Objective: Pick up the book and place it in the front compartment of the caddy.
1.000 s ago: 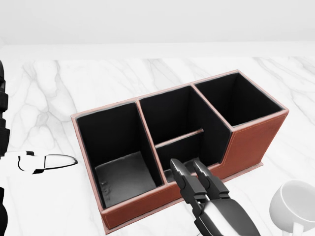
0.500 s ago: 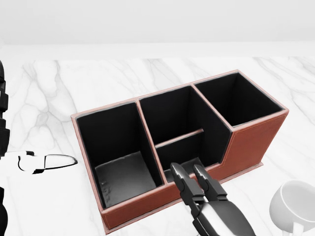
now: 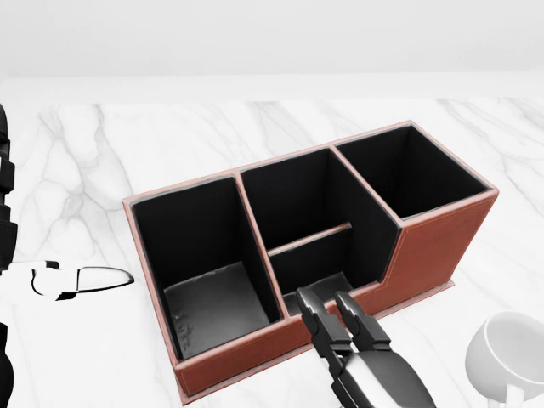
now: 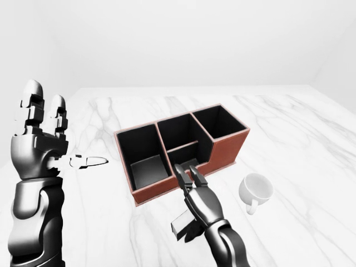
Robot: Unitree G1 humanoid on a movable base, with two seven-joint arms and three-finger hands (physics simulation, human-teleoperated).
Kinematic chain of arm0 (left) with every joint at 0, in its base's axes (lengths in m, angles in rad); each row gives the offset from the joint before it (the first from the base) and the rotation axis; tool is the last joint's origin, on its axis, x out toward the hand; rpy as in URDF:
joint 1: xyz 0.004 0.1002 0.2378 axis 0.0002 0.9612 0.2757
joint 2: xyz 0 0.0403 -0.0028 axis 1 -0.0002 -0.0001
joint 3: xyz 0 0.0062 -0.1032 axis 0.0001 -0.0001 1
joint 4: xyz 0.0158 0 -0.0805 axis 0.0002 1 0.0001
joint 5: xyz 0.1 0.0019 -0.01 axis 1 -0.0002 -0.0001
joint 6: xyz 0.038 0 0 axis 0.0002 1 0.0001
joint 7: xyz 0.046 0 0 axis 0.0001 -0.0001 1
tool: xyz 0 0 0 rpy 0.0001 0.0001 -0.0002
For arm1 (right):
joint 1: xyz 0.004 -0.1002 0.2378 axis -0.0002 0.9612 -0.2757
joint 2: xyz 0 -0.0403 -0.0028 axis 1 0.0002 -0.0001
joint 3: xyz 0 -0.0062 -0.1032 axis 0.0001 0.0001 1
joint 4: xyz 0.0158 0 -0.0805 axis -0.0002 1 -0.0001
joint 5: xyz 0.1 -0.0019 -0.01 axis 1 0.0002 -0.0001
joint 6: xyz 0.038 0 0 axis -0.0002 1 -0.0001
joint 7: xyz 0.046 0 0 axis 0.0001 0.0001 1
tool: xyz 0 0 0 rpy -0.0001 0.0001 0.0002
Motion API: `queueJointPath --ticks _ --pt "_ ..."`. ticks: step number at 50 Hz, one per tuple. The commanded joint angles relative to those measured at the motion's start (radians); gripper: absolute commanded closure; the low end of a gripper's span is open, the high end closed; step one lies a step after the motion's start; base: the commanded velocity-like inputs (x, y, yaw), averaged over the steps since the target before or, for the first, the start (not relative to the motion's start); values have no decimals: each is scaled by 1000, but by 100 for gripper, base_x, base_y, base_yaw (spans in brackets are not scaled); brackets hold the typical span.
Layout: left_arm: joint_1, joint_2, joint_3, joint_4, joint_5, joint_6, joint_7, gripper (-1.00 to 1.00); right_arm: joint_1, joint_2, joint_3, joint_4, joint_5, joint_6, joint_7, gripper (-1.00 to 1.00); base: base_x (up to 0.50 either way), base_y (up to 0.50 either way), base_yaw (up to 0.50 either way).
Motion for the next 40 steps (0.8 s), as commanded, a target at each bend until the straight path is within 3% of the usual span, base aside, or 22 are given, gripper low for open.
queueJointPath --ticks 1,40 --pt "3 -2 -1 -1 -1 0 -1 -100 -6 -2 -1 29 -7 0 -14 -100 0 0 0" --pt "-1 0 0 3 -4 0 2 -100 -21 -3 11 124 -36 0 -63 -100 0 0 0"
